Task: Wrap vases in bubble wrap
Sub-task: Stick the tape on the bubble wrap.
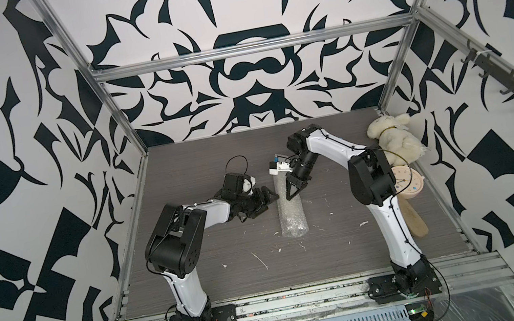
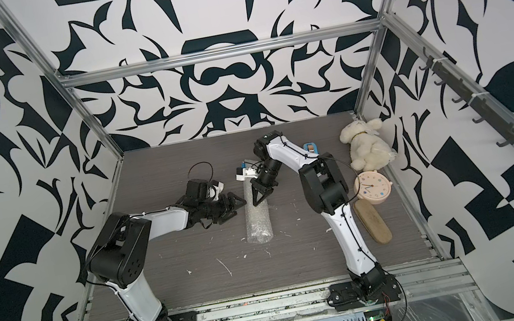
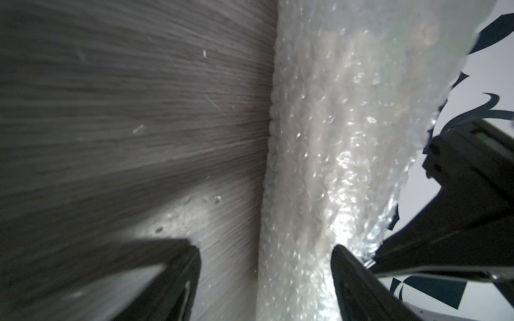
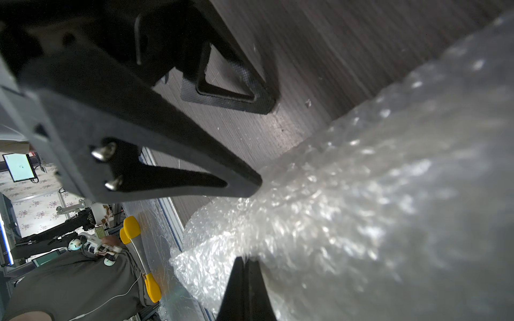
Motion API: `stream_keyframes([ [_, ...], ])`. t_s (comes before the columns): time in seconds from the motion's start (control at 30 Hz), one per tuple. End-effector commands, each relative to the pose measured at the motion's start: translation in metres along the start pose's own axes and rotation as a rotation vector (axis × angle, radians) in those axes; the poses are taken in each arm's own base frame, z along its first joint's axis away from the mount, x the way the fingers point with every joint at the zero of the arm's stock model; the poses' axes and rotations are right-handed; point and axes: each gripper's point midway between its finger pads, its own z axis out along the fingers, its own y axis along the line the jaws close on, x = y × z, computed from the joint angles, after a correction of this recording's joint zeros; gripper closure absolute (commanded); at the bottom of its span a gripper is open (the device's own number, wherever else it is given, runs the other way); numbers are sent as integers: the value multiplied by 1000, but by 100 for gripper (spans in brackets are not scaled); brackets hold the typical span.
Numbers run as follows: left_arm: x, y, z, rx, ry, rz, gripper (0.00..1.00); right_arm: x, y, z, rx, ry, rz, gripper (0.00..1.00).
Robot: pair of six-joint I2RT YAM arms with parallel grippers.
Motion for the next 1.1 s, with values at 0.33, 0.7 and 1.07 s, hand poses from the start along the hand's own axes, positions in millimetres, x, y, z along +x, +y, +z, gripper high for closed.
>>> stream_keyframes([
  [0.33, 29, 61, 3, -197, 50, -132, 27, 2, 0, -12, 84, -12, -24, 100],
  [0.7, 37, 54, -5, -204, 63, -105, 30, 0, -1, -10, 79, -19, -27, 100],
  [1.07, 21, 32, -49, -416, 21, 64, 29, 1, -1, -10, 77, -19, -18, 100],
])
